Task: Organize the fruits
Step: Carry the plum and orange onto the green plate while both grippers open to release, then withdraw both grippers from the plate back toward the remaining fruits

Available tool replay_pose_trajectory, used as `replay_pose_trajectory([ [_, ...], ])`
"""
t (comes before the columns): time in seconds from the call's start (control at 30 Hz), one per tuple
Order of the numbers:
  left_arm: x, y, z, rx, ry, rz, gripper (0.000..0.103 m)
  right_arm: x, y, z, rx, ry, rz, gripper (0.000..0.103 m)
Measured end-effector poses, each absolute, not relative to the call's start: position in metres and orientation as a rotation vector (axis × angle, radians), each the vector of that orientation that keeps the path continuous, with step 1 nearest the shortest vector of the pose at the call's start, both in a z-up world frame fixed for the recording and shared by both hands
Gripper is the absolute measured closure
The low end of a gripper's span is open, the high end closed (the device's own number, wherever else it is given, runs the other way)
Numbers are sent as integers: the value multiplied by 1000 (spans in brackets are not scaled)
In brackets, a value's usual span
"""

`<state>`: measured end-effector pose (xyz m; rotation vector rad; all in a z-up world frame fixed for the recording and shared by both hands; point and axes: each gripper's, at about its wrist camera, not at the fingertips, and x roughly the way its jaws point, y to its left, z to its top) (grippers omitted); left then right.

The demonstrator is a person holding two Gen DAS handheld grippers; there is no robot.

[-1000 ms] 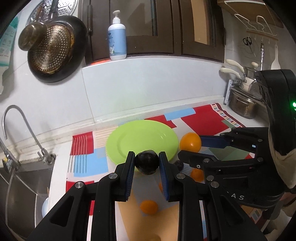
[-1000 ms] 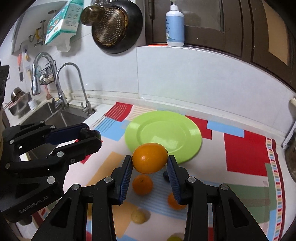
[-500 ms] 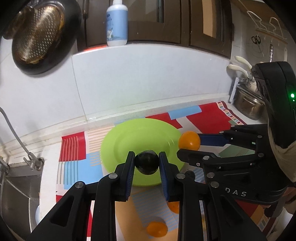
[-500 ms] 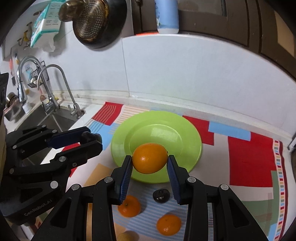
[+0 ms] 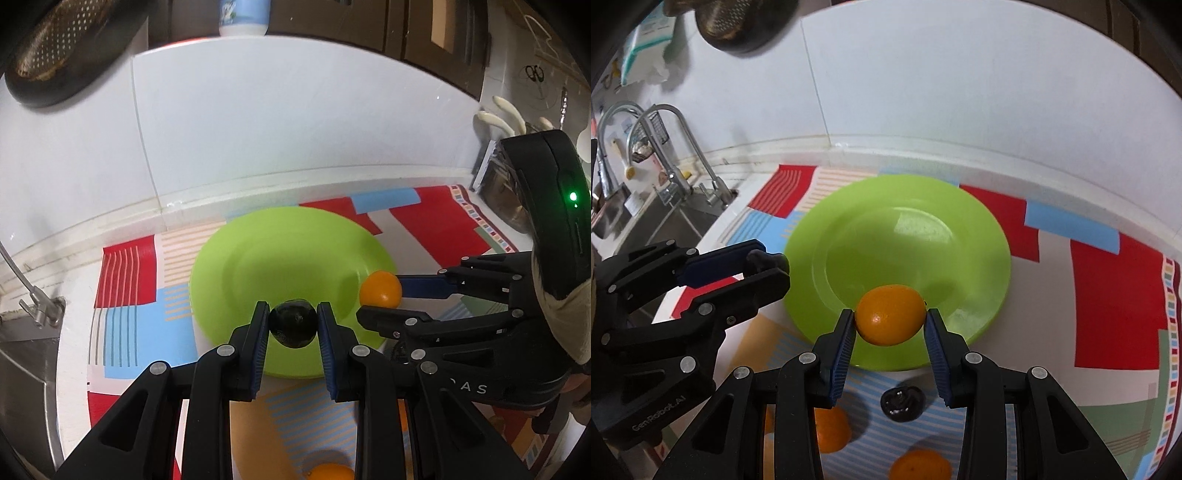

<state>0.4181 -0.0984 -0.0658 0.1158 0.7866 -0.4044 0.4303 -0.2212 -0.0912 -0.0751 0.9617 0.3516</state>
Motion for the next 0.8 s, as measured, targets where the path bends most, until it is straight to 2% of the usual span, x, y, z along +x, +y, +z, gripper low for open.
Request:
replay_pose_trajectory([
  [0.2,423,-99,-71,120,791,-407,76,436,-219,-97,-84,982,349,64],
  [0.23,424,-99,-71,116,794,-408,75,437,-219,-97,-82,984,347,64],
  [0.27,424,-98,-71,111,794,-405,68,439,-220,-97,-80,986,339,63],
  [0.3,425,-97,-71,107,793,-399,62,439,-221,-96,-79,985,329,61],
  [0.33,424,-95,-70,104,788,-391,62,439,-222,-96,-81,983,312,57],
  [0.37,423,-94,-69,105,782,-388,62,438,-223,-94,-80,976,298,49],
  [0.4,421,-93,-67,110,775,-382,62,437,-225,-92,-78,968,292,48],
  [0.67,390,-86,-50,134,719,-328,62,408,-234,-71,-57,880,221,48],
  [0.8,369,-79,-36,114,681,-302,56,384,-238,-58,-30,821,203,48],
])
